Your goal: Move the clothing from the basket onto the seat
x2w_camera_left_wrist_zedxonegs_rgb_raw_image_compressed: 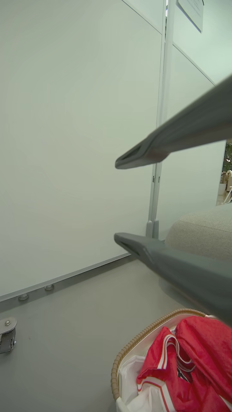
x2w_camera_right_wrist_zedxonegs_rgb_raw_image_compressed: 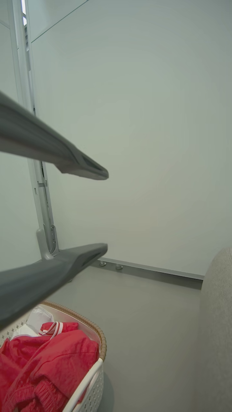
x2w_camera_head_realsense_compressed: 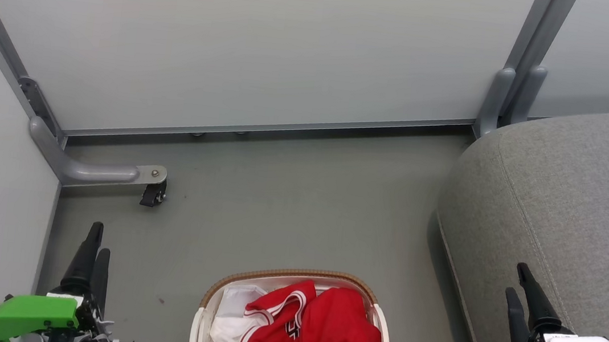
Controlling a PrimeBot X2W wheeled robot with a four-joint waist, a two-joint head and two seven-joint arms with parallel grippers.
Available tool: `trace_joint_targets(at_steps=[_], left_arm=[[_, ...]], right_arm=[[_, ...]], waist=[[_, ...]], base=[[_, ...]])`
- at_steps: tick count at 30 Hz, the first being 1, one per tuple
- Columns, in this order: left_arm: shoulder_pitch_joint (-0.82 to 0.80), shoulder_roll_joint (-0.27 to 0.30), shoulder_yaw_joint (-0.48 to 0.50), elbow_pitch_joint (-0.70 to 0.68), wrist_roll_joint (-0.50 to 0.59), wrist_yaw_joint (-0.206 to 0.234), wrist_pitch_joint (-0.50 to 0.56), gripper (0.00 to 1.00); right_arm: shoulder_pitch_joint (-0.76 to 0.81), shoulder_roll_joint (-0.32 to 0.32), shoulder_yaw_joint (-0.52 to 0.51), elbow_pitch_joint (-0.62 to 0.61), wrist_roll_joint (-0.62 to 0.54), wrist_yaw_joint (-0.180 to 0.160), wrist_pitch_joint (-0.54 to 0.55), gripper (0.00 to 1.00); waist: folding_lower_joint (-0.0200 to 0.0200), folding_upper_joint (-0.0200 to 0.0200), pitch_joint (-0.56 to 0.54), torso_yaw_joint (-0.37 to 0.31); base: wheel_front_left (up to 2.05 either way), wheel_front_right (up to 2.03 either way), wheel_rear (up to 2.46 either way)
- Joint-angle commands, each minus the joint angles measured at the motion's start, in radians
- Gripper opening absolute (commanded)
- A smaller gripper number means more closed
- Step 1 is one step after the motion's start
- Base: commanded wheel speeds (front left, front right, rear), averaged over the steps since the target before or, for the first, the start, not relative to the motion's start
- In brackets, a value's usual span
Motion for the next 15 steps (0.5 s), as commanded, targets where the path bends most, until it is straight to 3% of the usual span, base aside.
trace_joint_targets(at_steps=[1, 15], left_arm=[[-0.013, 0.003, -0.014, -0.025, 0.008, 0.0, -0.013, 1.0], [-0.007, 0.005, -0.065, -0.064, 0.079, 0.0, -0.076, 1.0]], right_arm=[[-0.012, -0.007, 0.006, -0.019, -0.012, 0.0, -0.013, 1.0], [-0.013, -0.011, -0.008, -0.04, -0.132, 0.0, -0.077, 1.0]], waist=[[0.0, 0.0, 0.0, 0.0], [0.0, 0.0, 0.001, 0.003]], base=[[0.0, 0.0, 0.0], [0.0, 0.0, 0.0]])
